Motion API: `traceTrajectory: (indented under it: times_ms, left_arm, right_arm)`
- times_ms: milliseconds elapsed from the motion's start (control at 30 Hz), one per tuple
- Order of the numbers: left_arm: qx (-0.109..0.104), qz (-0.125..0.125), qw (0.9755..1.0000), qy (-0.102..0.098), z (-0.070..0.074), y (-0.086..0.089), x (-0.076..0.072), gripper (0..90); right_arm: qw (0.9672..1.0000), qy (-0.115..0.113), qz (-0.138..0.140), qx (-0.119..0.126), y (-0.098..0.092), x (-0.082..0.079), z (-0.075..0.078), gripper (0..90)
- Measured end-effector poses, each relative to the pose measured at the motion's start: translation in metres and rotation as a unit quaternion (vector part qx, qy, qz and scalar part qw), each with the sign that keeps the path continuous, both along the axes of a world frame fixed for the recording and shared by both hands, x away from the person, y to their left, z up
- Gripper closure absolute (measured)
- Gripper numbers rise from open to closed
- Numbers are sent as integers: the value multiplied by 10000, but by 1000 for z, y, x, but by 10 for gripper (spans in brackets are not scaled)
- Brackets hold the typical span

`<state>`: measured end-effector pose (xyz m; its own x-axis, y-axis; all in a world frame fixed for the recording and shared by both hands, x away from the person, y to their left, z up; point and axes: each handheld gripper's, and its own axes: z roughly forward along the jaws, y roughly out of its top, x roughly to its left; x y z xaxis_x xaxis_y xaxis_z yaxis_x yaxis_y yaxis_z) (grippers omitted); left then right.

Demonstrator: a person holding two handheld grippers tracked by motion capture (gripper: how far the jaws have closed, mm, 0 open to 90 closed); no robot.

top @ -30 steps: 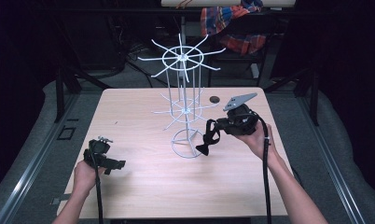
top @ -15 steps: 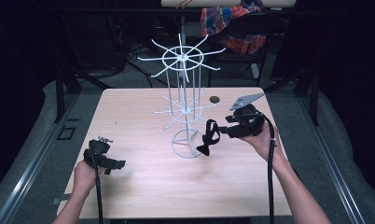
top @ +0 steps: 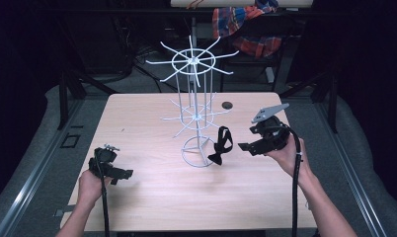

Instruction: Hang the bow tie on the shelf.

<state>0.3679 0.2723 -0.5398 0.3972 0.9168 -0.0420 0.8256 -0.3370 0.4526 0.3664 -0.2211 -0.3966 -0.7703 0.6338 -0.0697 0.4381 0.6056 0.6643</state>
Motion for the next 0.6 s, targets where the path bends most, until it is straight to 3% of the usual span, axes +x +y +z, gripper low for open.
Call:
traceTrajectory:
  times_ms: [333, 600]
  left_arm:
    - [21, -1, 10000, -5, 0, -1, 0, 0]
    - [14, 0, 10000, 3, 0, -2, 0, 0]
  right_arm:
    - [9995, 83, -210, -216, -17, -14, -10, 156]
    - [9976, 372, -424, -406, -35, -23, -29, 107]
